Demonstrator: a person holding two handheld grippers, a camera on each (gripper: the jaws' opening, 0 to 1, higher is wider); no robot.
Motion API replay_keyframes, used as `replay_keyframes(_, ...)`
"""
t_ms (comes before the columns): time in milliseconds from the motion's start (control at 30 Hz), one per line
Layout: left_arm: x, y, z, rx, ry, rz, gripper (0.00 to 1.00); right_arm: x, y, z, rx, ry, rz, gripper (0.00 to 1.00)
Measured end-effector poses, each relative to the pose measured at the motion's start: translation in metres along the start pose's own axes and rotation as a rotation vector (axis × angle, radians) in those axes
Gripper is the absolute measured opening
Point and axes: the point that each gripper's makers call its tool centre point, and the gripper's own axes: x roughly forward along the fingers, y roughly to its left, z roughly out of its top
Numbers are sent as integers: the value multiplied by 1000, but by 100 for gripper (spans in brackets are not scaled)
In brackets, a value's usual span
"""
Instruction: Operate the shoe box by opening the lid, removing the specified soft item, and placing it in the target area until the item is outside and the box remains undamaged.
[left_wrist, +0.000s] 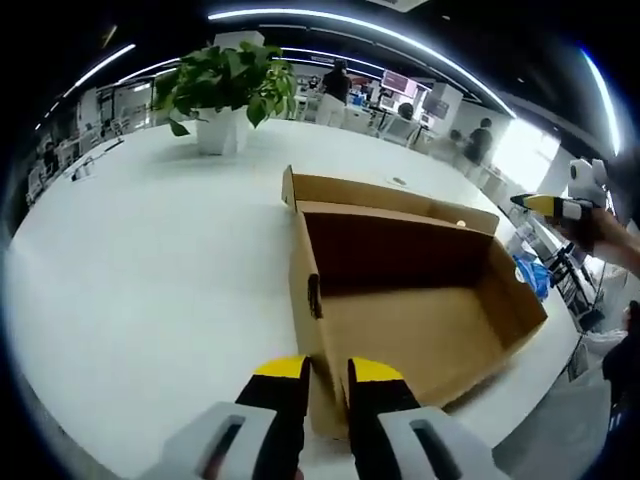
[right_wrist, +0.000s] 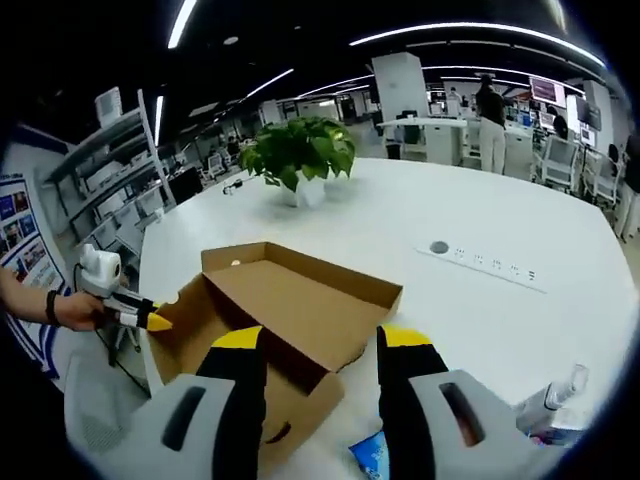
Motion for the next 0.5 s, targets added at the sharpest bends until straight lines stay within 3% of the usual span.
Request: replay_keyframes(500,0,1,-1,-34,-10,10,14,65,-44,-4,71,74,-63,41)
